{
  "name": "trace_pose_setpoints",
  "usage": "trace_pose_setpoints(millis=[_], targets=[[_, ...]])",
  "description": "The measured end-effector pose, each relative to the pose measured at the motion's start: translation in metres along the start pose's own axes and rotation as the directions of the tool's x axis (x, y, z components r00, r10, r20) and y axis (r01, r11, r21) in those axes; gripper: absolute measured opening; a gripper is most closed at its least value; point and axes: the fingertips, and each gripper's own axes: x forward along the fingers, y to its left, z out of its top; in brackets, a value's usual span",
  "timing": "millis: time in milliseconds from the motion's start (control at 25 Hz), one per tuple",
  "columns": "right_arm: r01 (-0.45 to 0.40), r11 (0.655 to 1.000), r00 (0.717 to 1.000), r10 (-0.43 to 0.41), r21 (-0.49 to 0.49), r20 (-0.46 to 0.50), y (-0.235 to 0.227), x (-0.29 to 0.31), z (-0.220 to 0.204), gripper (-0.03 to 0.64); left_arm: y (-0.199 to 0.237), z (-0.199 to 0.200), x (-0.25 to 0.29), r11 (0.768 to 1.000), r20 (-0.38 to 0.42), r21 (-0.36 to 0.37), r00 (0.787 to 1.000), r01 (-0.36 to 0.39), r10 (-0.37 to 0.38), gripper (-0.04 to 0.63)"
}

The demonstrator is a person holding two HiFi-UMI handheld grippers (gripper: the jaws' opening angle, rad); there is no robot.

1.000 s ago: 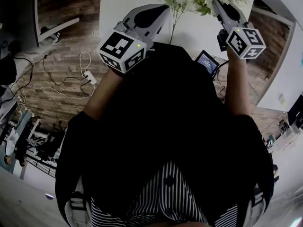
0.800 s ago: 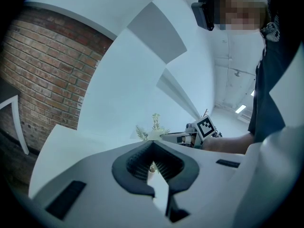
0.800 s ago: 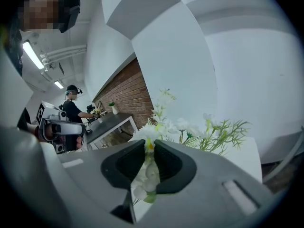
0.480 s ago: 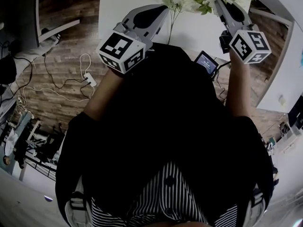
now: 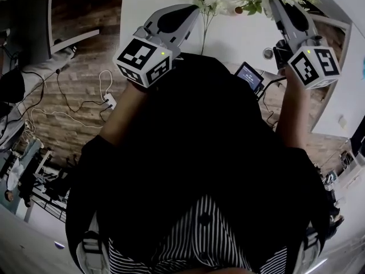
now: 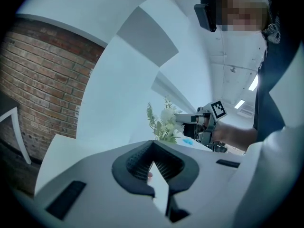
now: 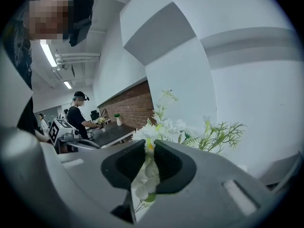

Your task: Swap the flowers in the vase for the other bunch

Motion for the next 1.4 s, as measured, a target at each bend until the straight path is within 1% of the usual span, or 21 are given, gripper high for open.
trace_pose_setpoints(millis=[280, 440, 560, 680, 800, 880, 1000, 1080, 1240, 1400], targets=[[-0.055, 0.997, 0.998, 0.055, -0.053, 0.010, 0.031, -0.015, 0.034, 0.057, 0.002, 0.016, -0.003, 1.000, 0.024, 0.030, 1.000, 0.007, -0.007, 0.006], [-0.086, 0.995, 0.996, 0.087, -0.053, 0.023, 0.049, -0.021, 0.048, 0.057, 0.004, 0.016, -0.008, 1.000, 0.033, 0.031, 0.999, 0.005, -0.006, 0.006], [-0.113, 0.992, 0.993, 0.115, -0.048, 0.040, 0.058, -0.020, 0.060, 0.057, 0.008, 0.021, -0.012, 1.000, 0.055, 0.027, 0.998, -0.016, 0.015, 0.006], [-0.161, 0.986, 0.985, 0.163, -0.038, 0.049, 0.068, -0.021, 0.069, 0.057, 0.005, 0.029, -0.014, 0.999, 0.073, 0.032, 0.997, -0.034, 0.031, 0.006], [-0.202, 0.978, 0.979, 0.203, -0.044, 0.030, 0.074, -0.019, 0.072, 0.057, 0.002, 0.035, -0.016, 0.998, 0.086, 0.034, 0.995, -0.051, 0.048, 0.006], [-0.227, 0.973, 0.974, 0.227, -0.048, 0.003, 0.084, -0.003, 0.066, 0.057, 0.015, 0.033, -0.024, 0.998, 0.095, 0.023, 0.993, -0.066, 0.064, 0.006], [-0.272, 0.962, 0.962, 0.270, -0.040, -0.039, 0.117, 0.046, 0.044, 0.057, 0.059, 0.015, -0.051, 0.996, 0.104, -0.010, 0.990, -0.091, 0.091, 0.006], [-0.306, 0.951, 0.951, 0.303, -0.038, -0.059, 0.137, 0.067, 0.034, 0.057, 0.075, 0.011, -0.063, 0.994, 0.117, -0.022, 0.987, -0.107, 0.109, 0.006], [-0.374, 0.927, 0.925, 0.370, -0.037, -0.086, 0.150, 0.068, 0.038, 0.057, 0.063, 0.024, -0.068, 0.989, 0.142, -0.026, 0.979, -0.145, 0.147, 0.006], [-0.424, 0.905, 0.901, 0.418, -0.031, -0.115, 0.152, 0.068, 0.042, 0.057, 0.058, 0.027, -0.071, 0.981, 0.141, -0.053, 0.972, -0.184, 0.190, 0.006]])
